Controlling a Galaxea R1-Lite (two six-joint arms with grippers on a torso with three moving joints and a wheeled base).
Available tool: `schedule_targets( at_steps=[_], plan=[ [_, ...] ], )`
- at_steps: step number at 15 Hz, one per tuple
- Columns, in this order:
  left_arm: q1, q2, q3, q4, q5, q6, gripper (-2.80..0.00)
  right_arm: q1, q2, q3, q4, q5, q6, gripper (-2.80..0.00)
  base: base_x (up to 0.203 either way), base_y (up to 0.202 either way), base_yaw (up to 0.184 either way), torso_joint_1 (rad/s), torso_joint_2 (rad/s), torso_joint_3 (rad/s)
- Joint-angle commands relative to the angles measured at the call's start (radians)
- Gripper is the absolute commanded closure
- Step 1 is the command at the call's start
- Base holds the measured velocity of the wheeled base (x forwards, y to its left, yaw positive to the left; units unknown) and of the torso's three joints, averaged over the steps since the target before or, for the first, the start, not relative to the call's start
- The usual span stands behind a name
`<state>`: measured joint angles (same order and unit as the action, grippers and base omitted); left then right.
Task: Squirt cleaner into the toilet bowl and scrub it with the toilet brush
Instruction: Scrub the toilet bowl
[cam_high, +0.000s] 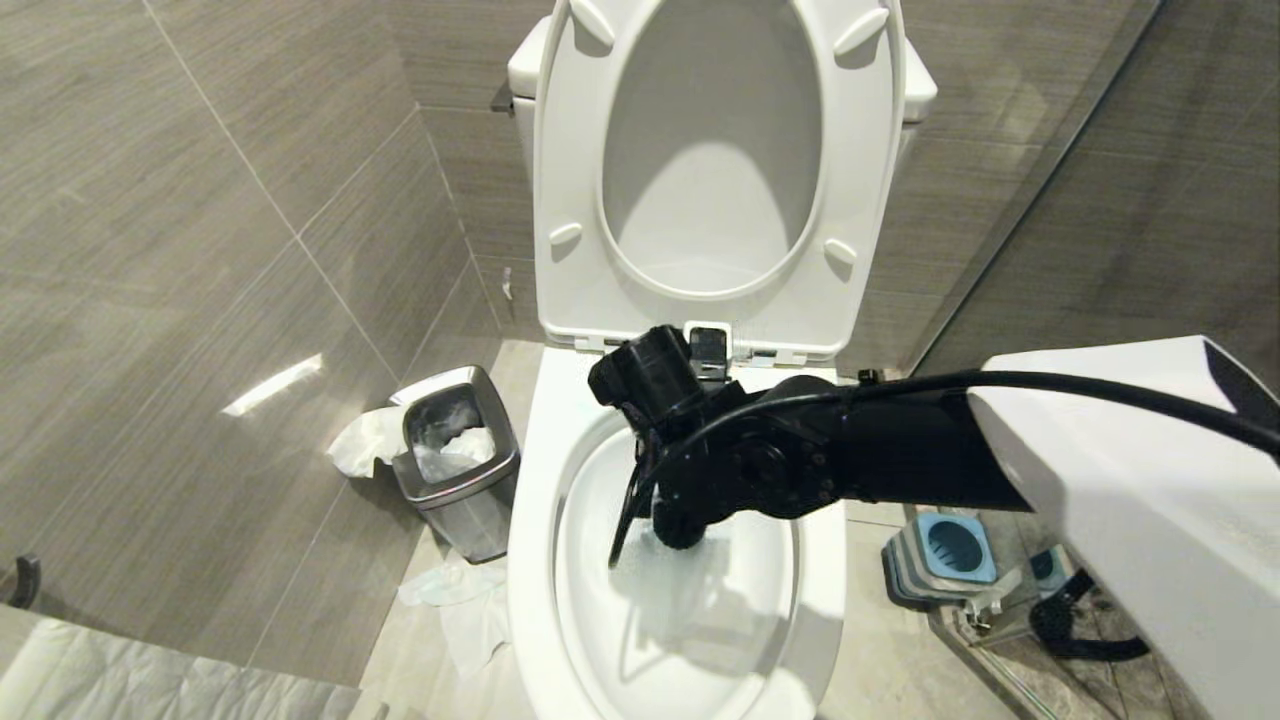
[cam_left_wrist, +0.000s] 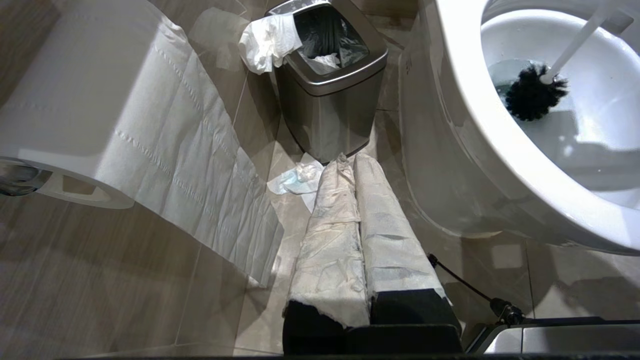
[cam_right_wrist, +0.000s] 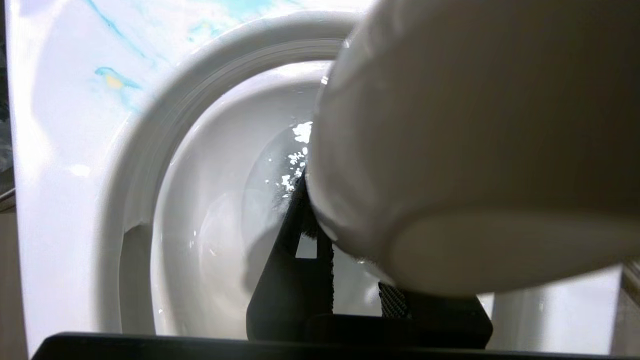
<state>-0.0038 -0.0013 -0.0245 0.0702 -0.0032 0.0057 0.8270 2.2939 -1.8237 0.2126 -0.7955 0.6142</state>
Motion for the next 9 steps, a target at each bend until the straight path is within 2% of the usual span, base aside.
schedule_targets(
  at_steps=[1,4,7,9],
  plan=[
    [-0.001,0.001,0.0,0.0,0.0,0.0,0.0,-0.001,0.041,-0.029,0.003,-0.005,-0.002,0.0,0.0,0.0,0.0,0.0,0.0,0.0],
    [-0.001,0.001,0.0,0.0,0.0,0.0,0.0,0.0,-0.053,-0.046,0.006,-0.002,-0.058,0.0,0.0,0.0,0.0,0.0,0.0,0.0],
    [-0.001,0.001,0.0,0.0,0.0,0.0,0.0,-0.002,-0.17,-0.084,0.01,0.004,-0.166,0.0,0.0,0.0,0.0,0.0,0.0,0.0],
    [-0.001,0.001,0.0,0.0,0.0,0.0,0.0,-0.002,-0.175,-0.096,0.021,0.006,-0.181,0.0,0.0,0.0,0.0,0.0,0.0,0.0]
  ],
)
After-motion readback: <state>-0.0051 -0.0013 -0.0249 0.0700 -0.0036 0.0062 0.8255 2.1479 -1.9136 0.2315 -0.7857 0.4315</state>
